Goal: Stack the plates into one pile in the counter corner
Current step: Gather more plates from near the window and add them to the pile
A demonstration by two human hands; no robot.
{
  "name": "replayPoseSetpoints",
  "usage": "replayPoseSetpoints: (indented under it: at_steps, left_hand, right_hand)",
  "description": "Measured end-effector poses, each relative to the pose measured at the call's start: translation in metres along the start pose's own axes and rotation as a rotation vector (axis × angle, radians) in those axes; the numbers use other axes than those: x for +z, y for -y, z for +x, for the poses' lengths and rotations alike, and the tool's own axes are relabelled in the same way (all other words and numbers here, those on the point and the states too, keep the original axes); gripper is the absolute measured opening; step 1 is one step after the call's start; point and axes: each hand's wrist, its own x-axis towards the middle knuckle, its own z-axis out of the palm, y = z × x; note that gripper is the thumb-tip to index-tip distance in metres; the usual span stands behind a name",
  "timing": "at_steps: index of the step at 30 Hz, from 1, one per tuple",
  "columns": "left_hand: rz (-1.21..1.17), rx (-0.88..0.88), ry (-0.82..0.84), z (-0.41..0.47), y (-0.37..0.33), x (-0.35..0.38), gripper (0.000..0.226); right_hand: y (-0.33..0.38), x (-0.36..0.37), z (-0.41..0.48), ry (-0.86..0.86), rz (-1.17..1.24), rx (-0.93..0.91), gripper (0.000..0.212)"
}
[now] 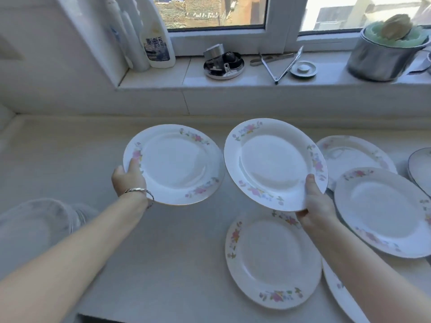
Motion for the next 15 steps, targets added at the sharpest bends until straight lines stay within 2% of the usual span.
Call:
replayPoseSetpoints:
  at_steps: [5,8,11,15]
  left_hand:
    - [0.020,-0.030,-0.076,0.038,-0.003,-0.116,0.034]
    - [-0.004,-0.083,-0.144,0.066,0.009,-0.186,0.016]
    - [0.047,-0.094,-0.184,0.091,0.026,-0.244,0.030]
    - [0.042,-0.149,-0.183,0.124,0.056,-0.294,0.038]
  right_hand:
    - [-0.042,0.060,-0.045,0.092,-0.025,0.050,0.026]
    - [-0.078,0.095,-0.072,0.170,-0.078,0.065,0.026]
    - [-0.114,0.127,-0.095,0.197,-0.116,0.080,0.022]
    - [-0.165,0.164,-0.120,0.259,-0.187,0.087,0.038]
